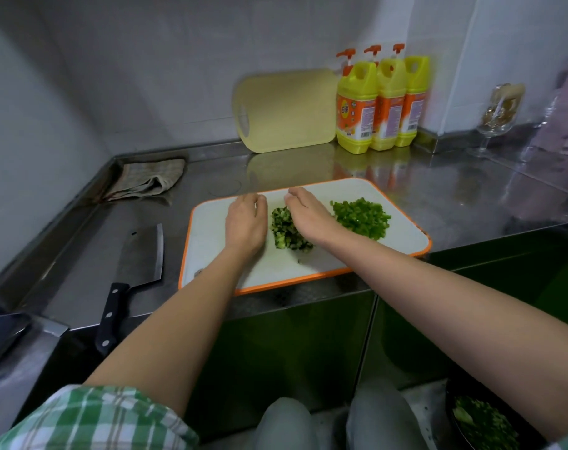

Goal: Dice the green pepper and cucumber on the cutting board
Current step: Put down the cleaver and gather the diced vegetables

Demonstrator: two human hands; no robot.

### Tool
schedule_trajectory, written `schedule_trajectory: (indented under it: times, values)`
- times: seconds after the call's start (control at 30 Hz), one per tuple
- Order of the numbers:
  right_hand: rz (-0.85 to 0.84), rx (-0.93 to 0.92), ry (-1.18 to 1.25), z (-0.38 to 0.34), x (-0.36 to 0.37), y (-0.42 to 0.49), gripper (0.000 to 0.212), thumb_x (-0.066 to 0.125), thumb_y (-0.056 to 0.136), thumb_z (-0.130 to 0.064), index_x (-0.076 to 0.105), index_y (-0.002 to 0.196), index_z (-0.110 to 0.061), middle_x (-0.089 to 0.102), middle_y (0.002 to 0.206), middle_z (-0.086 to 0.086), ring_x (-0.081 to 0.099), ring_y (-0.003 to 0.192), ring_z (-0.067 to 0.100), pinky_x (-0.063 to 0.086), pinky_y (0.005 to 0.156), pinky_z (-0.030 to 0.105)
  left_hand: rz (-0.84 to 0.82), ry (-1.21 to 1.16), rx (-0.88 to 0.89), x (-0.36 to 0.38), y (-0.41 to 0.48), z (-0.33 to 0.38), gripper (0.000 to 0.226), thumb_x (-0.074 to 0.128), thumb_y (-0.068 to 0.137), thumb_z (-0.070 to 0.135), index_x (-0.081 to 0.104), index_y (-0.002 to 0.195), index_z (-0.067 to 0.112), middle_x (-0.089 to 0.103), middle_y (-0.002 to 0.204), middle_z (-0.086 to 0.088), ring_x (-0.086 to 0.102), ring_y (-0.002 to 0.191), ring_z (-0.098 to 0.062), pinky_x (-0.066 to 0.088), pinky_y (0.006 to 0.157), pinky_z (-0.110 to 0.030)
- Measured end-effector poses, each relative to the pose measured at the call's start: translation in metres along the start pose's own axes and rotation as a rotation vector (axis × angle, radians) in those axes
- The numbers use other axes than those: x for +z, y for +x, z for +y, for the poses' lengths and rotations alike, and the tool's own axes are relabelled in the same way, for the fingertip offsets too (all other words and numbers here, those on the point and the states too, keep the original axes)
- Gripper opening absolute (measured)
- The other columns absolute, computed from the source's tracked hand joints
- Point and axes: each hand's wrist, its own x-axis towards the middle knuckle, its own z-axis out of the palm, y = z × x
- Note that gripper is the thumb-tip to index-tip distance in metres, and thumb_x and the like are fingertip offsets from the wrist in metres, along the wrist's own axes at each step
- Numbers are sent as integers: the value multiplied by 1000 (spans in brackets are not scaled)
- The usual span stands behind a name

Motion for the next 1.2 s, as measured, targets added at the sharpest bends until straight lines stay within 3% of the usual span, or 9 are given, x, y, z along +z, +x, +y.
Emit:
schedule_trajectory:
  times: [0.07,0.17,0.23,0.37,0.6,0.73,0.83,1.0,1.2]
  values:
    - [-27,42,-151,1,18,5,49,17,103,-29,45,131,0,29,150,27,24,142,34,17,114,37,-1,-52,-43,-1,-4,-9,39,34,105,23,63,107,-2,61,115,-24,52,110,-37,34,92,-38]
    - [23,207,-291,12,32,13,62,20,104,-39,21,150,3,6,159,26,4,148,36,4,120,42,10,-165,-73,-1,-9,-14,44,30,106,25,64,110,-3,62,117,-21,53,112,-34,36,95,-36]
    - [57,231,-382,17,40,16,67,19,104,-43,21,150,5,12,157,27,9,147,37,6,120,44,15,-228,-91,-2,-11,-14,46,28,106,28,64,113,1,62,121,-17,53,114,-31,37,96,-34]
    - [106,129,-364,17,45,17,59,22,103,-40,42,136,5,42,142,28,37,132,39,25,111,45,45,-374,-134,-2,-11,-18,47,26,106,32,66,117,9,63,125,-10,56,117,-25,39,104,-36]
    - [-19,17,-162,-2,47,13,56,26,105,-39,35,147,-3,37,152,16,35,139,30,27,110,35,67,-472,-164,-3,-11,-21,47,26,106,35,67,116,13,63,124,-6,57,114,-20,38,97,-27]
    - [122,8,-45,4,27,4,48,23,107,-29,49,133,1,50,139,19,44,129,29,31,100,29,57,-521,-176,-3,-10,-21,48,26,105,39,67,116,17,63,125,-5,59,111,-19,42,98,-32]
    - [141,71,-6,12,23,-6,50,20,107,-30,50,131,1,49,138,19,43,129,30,30,105,33,61,-515,-179,-4,-12,-19,48,25,105,40,67,114,17,62,124,-4,59,110,-19,42,99,-35]
    - [141,166,-114,13,35,-18,58,18,106,-36,25,149,2,25,156,19,20,145,32,12,119,40,45,-477,-131,-9,-23,-17,48,25,105,37,67,114,15,63,123,-5,58,114,-21,41,105,-39]
    - [152,270,-77,-9,57,-9,64,19,105,-39,9,153,3,8,161,20,4,149,32,-1,120,41,51,-508,-165,-11,-29,-18,46,26,104,37,67,111,16,63,122,-6,58,115,-23,40,106,-41]
